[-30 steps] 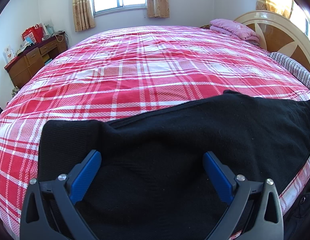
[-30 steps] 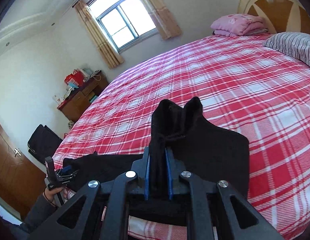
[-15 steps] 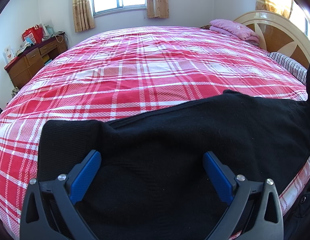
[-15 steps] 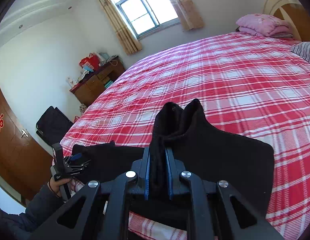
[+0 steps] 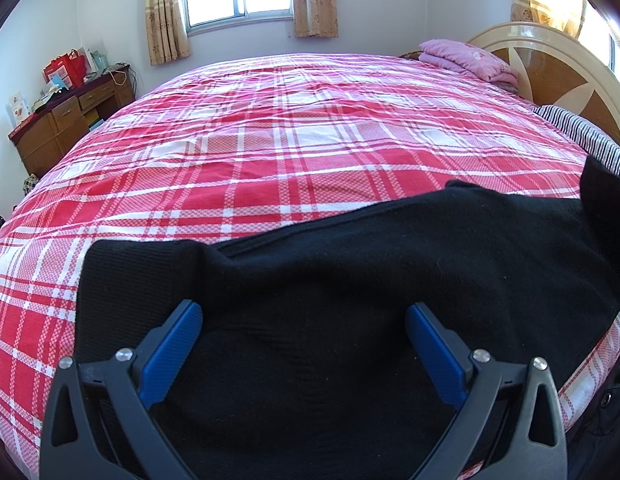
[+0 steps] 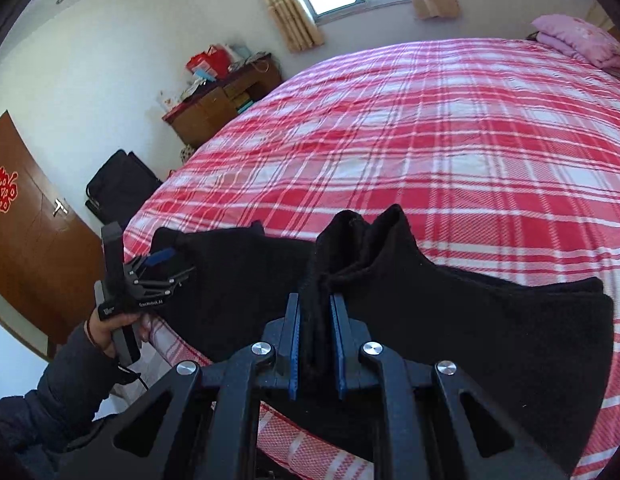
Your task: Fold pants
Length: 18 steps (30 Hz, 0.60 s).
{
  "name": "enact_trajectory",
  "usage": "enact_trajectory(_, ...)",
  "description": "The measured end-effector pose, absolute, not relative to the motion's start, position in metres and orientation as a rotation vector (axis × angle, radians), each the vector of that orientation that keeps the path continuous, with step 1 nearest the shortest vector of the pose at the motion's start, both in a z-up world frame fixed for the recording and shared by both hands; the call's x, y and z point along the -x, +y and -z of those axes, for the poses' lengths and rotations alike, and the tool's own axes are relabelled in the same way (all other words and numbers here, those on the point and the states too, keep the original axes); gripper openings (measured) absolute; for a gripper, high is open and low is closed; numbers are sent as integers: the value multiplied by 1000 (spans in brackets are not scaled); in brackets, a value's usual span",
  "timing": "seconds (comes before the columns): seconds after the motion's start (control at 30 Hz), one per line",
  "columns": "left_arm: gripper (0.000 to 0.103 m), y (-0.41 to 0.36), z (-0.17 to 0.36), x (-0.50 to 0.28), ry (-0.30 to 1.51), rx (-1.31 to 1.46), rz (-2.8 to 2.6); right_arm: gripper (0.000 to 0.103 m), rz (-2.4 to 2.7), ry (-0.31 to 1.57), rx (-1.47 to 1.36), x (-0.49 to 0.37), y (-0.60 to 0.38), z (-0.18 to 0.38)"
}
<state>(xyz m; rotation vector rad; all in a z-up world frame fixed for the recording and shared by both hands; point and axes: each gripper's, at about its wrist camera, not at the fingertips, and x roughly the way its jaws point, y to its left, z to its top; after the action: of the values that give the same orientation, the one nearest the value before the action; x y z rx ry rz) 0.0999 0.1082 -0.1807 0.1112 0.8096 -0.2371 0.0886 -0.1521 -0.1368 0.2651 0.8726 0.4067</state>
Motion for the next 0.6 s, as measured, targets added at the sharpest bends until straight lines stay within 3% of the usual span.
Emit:
enact_trajectory(0.37,103,105,163,-94,798,-68,253,15,-428,1019,-177,-106,-121,193)
enact_trajectory(0.5,103,90,144,-86,759,-88,280,17,-448,1032,-161,-102,-123,187)
enact_trajectory(0.53,103,83,138,-84,755,-79,305,26,-459,1030,-165,-99,-126,182)
enact_trajectory(0.57,103,77,134,-82,753,-68,328,42,-471,1023,-159,-94,-131,174)
enact_trajectory(0.6,103,70,130,-82,755,-55,356,48,-476,1011,-152,-89,-137,168)
